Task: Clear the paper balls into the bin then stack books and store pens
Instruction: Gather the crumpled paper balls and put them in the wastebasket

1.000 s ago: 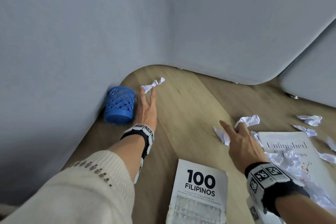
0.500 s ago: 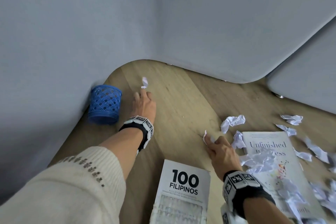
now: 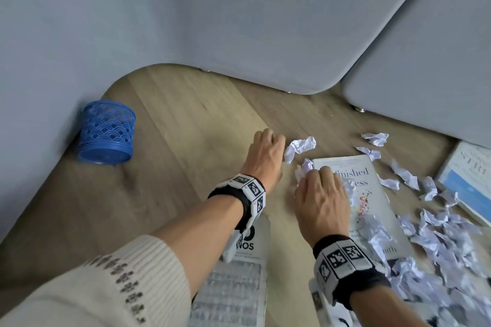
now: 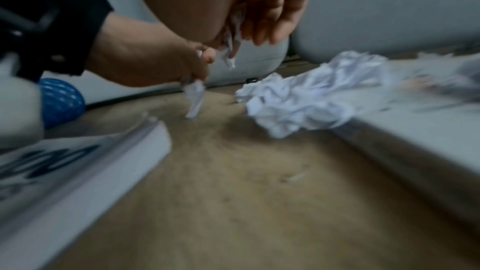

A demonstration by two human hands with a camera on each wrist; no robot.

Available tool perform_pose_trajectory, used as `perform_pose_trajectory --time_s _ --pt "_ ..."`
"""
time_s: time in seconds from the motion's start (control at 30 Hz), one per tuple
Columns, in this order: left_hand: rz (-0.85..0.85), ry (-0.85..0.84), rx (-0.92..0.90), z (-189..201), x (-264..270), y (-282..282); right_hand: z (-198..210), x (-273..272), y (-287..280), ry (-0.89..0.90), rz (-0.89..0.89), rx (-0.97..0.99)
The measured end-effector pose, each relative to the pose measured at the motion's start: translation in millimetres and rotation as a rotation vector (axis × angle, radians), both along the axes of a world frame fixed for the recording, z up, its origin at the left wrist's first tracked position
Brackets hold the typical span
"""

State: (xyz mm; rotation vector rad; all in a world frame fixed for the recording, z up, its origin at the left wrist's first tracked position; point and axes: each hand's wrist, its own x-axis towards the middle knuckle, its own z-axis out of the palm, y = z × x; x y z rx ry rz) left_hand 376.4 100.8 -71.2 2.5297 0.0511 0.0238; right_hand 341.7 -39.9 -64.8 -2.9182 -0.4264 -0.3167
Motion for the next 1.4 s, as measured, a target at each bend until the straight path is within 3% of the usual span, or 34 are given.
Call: perform_pose_trajectory --time_s 0.17,0.23,0.37,0.5,0.7,0.8,0.87,0.93,1.03,1.1,1.17,1.23,1.33,1.4 --pt "-0.230 -0.036 0.056 -23.3 -5.3 -26.5 -0.1 3.1 -34.9 0.123 -0.120 -0.203" --pt "-0.220 -0.055 0.067 -30.1 -6.5 -31.1 -5.1 2.1 -41.0 0.179 -0.096 -0.275" --pt "-0.262 0.061 0.131 -24.7 -10.0 -34.2 -14.4 -4.5 -43.8 0.215 -0.067 -0.354" --pt "-0.350 0.049 0.005 -26.0 -18.2 -35.8 -17.1 -15.2 -50.0 0.217 -0.075 -0.313" --pt "-0.449 0.049 0.090 -26.5 -28.4 -41.9 -15.6 -18.2 -59.6 0.237 0.050 -0.287" --pt "-0.472 0.055 0.174 -26.2 -31.9 -43.8 -10.7 -21.4 -67.1 0.301 -0.032 0.010" --pt "-0.448 0.068 0.136 -25.2 -34.5 -47.6 -4.4 -23.4 -78.0 0.342 -0.109 0.171" --pt "-0.417 0.102 0.033 -25.1 -37.0 -51.7 6.8 -28.4 -89.8 0.272 -0.171 0.253" --pt "-0.342 0.140 -0.099 -17.4 -43.6 -58.2 17.8 -36.6 -111.7 0.115 -0.295 0.179" --pt "-0.310 0.223 -0.108 -12.4 -51.0 -69.6 17.2 -43.3 -126.3 0.126 -0.374 -0.009" --pt "-0.339 0.319 0.001 -11.5 -62.3 -88.2 8.0 -50.2 -138.1 0.226 -0.375 -0.173" --pt "-0.384 0.322 0.175 -11.3 -74.8 -108.2 -4.8 -55.4 -144.8 0.304 -0.274 -0.204" --pt "-0.388 0.183 0.392 -7.8 -91.5 -126.4 -15.9 -63.5 -142.0 0.337 -0.097 -0.270" --pt "-0.369 0.071 0.428 -8.0 -100.6 -131.9 -16.8 -65.9 -137.1 0.321 -0.132 -0.200"
